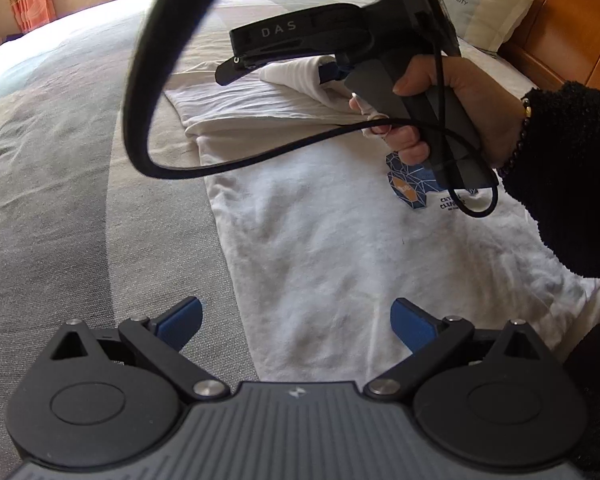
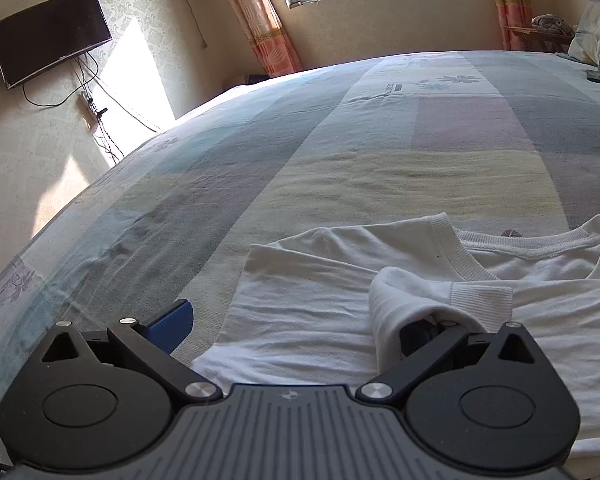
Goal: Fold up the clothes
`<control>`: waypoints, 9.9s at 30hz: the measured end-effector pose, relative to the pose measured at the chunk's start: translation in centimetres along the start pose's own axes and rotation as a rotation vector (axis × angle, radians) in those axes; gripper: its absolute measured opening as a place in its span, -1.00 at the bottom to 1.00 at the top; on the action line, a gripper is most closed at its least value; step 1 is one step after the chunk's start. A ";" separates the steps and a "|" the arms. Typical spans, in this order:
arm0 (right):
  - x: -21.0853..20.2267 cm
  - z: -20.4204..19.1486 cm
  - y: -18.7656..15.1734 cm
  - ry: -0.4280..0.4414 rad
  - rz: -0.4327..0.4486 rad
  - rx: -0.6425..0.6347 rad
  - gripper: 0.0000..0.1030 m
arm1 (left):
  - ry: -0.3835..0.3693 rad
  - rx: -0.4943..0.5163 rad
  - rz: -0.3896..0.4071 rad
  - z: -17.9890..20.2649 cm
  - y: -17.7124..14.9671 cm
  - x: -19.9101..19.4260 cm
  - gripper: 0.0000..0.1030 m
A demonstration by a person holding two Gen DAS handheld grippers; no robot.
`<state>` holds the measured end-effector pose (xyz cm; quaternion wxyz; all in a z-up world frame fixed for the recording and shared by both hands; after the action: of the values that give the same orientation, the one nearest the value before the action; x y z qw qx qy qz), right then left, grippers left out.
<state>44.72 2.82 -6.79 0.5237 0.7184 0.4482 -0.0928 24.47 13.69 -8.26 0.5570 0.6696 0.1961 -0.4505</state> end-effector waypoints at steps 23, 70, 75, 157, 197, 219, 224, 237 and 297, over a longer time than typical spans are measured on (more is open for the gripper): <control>0.4 -2.0 1.0 0.119 0.016 0.126 1.00 | -0.028 -0.041 0.019 -1.0 -0.9 0.2 0.94; -17.3 25.7 -2.0 -0.220 0.128 0.438 1.00 | 0.145 -0.146 -0.015 3.5 3.8 1.4 0.94; -18.4 23.5 0.9 -0.121 0.168 0.228 1.00 | 0.171 -0.151 -0.014 5.8 4.4 0.8 0.94; -22.7 6.0 -21.0 -0.231 -0.302 -0.299 1.00 | -0.145 0.140 0.001 4.3 -2.6 0.2 0.98; -23.6 8.4 -17.3 -0.379 -0.085 -0.123 1.00 | -0.001 0.103 0.066 2.2 5.4 3.7 0.98; -15.5 19.3 -8.0 -0.358 -0.014 -0.143 1.00 | 0.158 -0.069 0.052 4.1 4.7 2.3 0.98; -15.1 19.4 -7.8 -0.382 0.002 -0.104 1.00 | 0.106 -0.045 0.069 5.3 6.2 4.5 0.98; -15.2 19.3 -8.1 -0.391 0.022 -0.117 1.00 | 0.066 -0.068 0.045 3.7 4.0 4.9 0.98; -21.4 7.7 -19.7 -0.381 -0.130 -0.096 1.00 | -0.150 0.202 0.140 5.6 1.0 0.8 0.98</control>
<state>20.33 -14.33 -10.43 0.6258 0.6317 0.3902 -0.2390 23.44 8.01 -8.20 0.5299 0.6988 0.0603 -0.4768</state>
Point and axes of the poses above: each gripper's, at about its wrist camera, not at the fingertips, and x roughly the way its jaws point, z to its right, y to its top, the point moved 5 cm from there along x, roughly the way its jaws point, and after that the axes turned 7 degrees about x, right-handed, at the moved point
